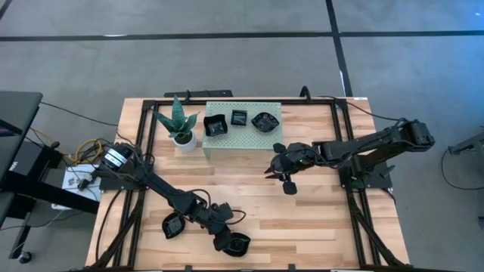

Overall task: Pick & Place Mini shaped plates
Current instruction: Stack the leaf-shaped plate on top of the other leaf-shaped plate on the shelf

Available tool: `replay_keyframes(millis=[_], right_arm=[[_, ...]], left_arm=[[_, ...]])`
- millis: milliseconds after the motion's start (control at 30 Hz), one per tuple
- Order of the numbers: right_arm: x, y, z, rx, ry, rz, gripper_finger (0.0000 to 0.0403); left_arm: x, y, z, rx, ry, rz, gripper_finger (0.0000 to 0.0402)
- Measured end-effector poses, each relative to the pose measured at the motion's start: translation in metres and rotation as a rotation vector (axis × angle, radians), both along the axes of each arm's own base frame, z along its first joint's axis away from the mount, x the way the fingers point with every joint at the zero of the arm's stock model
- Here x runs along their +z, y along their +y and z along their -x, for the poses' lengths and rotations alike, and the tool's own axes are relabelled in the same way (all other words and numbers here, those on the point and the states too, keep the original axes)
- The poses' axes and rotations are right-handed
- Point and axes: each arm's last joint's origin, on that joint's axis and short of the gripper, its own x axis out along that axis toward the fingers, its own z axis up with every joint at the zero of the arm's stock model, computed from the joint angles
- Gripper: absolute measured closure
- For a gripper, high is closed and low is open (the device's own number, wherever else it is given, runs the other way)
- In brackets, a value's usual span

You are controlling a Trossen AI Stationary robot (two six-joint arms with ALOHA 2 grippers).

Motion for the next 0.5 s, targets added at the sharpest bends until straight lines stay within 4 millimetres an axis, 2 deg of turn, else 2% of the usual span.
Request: replay_keyframes(millis=[367,500], right_arm=[[0.0001,0.0,0.0,0.0,-0.002,0.0,0.0324],[0.0002,0.0,-0.0001,0.0,-0.003,0.0,0.0324]], left_arm=[[-0.0061,-0.001,-0.0017,-0.001,-0.003,-0.005,0.0328],[-0.0044,-0.002,-0.0032,-0.026,-0.036,-0.011,0.0342]])
